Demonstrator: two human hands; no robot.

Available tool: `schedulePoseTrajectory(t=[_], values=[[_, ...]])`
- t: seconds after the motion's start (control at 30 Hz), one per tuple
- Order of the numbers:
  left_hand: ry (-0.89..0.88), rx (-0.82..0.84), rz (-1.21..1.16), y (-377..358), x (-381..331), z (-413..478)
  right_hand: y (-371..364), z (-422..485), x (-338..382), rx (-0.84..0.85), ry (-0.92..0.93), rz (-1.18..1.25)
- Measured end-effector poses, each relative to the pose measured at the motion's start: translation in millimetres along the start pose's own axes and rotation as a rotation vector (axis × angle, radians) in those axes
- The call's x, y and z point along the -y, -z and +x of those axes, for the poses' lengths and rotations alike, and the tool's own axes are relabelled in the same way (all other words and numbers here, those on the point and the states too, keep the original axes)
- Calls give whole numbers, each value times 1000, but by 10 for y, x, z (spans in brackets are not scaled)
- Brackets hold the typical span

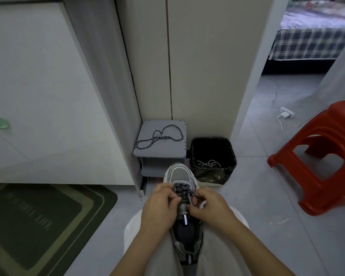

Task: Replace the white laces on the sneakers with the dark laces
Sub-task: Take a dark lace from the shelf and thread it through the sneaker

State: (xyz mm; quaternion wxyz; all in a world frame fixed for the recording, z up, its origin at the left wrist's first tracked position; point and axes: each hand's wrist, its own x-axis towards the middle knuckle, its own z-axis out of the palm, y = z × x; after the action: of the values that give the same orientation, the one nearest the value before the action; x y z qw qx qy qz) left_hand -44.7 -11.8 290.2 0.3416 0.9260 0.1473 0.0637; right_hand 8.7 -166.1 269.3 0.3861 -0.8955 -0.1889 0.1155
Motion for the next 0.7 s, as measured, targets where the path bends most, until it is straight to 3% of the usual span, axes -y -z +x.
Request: schedulePoseTrajectory(t=[0.3, 0.43, 0.6, 0.7], values=[[148, -31, -182, 311, 540, -273, -21, -11, 1, 12, -89, 118], [125, 112, -72, 323, 552, -310, -12, -10, 13, 20, -103, 123], [35, -3, -42, 232, 380, -65, -31, 13, 23, 31, -94, 127], [34, 152, 27, 66, 330, 100, -32, 60, 1, -11, -110, 80]])
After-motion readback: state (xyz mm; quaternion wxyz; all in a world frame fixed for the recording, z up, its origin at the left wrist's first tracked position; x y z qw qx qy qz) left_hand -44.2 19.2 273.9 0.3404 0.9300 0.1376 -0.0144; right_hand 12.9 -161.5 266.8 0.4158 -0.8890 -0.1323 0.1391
